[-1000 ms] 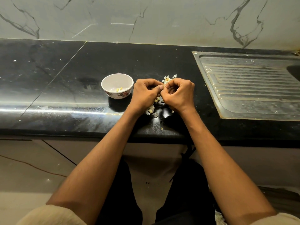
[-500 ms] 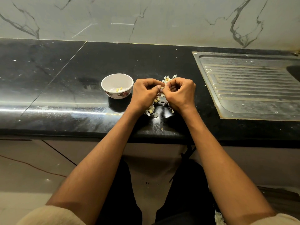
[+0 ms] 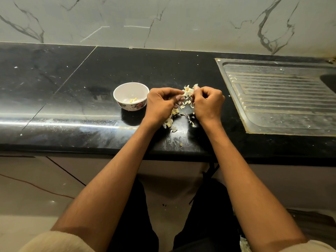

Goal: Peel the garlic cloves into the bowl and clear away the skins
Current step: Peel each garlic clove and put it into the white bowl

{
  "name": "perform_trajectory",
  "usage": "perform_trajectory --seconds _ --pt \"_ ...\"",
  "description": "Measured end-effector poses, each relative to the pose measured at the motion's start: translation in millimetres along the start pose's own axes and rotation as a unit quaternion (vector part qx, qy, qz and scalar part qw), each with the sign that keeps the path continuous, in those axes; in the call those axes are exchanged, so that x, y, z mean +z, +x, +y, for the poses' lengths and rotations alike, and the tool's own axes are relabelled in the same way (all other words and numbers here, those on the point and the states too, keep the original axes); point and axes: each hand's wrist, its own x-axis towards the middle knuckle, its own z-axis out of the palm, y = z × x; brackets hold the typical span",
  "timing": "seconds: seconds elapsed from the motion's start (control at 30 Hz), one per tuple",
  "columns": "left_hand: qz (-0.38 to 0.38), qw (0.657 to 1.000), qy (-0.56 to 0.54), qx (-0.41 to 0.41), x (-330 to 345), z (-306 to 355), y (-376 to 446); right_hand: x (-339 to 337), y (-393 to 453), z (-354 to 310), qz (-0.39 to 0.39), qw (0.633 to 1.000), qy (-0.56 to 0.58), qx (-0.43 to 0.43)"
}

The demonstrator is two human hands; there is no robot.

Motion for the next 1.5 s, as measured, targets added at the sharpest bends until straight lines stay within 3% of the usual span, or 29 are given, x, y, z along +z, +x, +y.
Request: perform_trajectory --seconds 0.2,0.57,0.8,1.13,1.5 --pt "-0.002 1.0 -0.004 -0.001 0 1 -2 -5 -3 -2 0.007 0.998 -0.055 -0.013" --pt "0.015 1.0 0.018 0.008 -1 0 -1 -3 -2 1 -0.028 0.998 -0.042 -0.047" --pt "0.019 1.0 0.018 0.012 -1 -1 0 -4 -5 -7 -0.09 0.993 0.073 -0.027" --pt "0.019 0.999 0.03 0.012 -2 -2 0 -5 -4 -7 -0.124 0.986 0.106 0.033" --pt "0.035 0.998 0.054 0.004 -2 -1 0 -6 -3 -3 -0.152 0.976 0.152 0.038"
